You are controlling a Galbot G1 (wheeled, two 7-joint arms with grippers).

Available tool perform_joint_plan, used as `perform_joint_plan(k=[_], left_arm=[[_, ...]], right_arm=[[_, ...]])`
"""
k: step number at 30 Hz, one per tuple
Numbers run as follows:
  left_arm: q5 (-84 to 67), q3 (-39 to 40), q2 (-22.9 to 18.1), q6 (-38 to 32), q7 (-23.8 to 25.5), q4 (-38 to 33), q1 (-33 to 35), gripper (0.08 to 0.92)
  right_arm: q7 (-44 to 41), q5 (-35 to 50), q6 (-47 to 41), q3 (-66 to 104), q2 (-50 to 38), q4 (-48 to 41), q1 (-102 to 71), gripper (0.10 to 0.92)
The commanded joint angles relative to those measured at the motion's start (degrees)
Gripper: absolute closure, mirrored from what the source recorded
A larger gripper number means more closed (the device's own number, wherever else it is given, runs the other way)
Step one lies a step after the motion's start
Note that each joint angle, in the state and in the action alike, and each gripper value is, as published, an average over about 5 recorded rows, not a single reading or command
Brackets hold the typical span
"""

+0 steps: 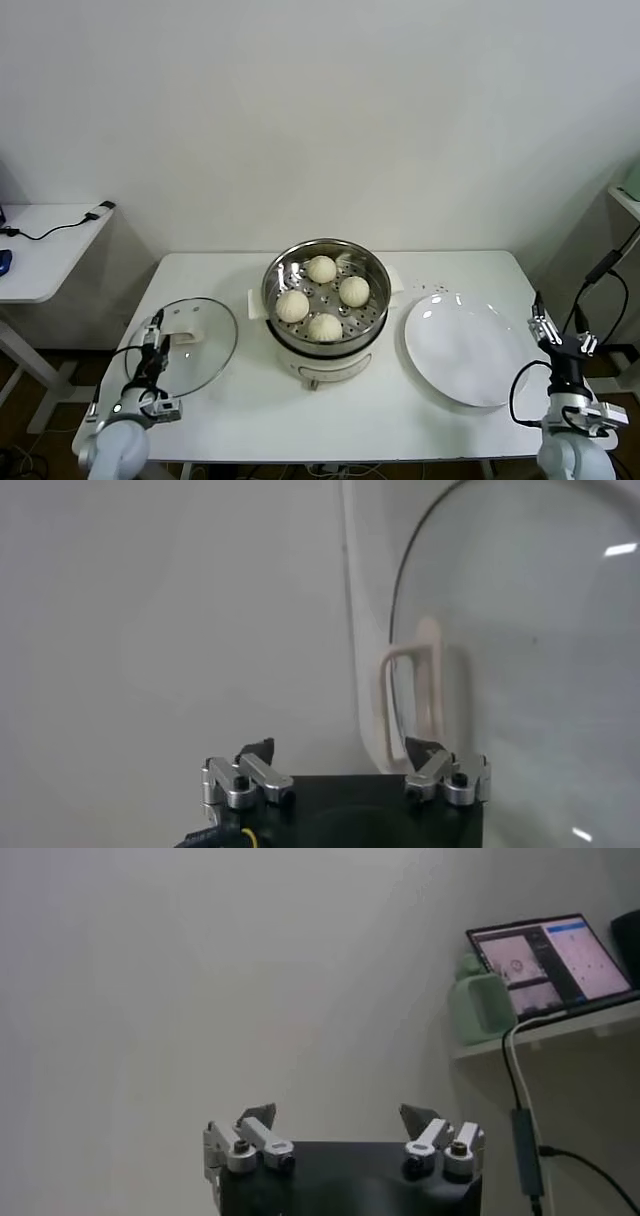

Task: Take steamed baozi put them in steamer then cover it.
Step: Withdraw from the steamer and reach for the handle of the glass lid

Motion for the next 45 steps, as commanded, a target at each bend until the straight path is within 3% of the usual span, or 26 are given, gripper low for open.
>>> perform_joint_plan(k=[1, 17, 33, 45], left_arm=[[0.61, 0.76, 0.03, 1.56, -0.32, 4.58, -4.07, 0.177], [-4.82, 2.61, -1.77, 6.19, -7.54, 10.56, -8.73, 0.177], [-5.09, 3.16, -1.97, 4.46, -9.47, 11.93, -9.63, 0.183], [-5.76, 2.90, -2.01, 6.50, -8.15, 8.58, -6.85, 0.492]], right_arm=[[0.03, -0.08, 0.13, 0.25, 0.16, -0.22, -0.11, 0.203], [-0.07, -0.08, 0.55, 0.83, 0.29, -0.59, -0.65, 0.203], [-0.17, -0.18, 0.80, 0.34, 0.61, -0.78, -0.63, 0.203], [-0.31, -0.22, 0.82, -0.29, 0.60, -0.79, -0.67, 0.203]])
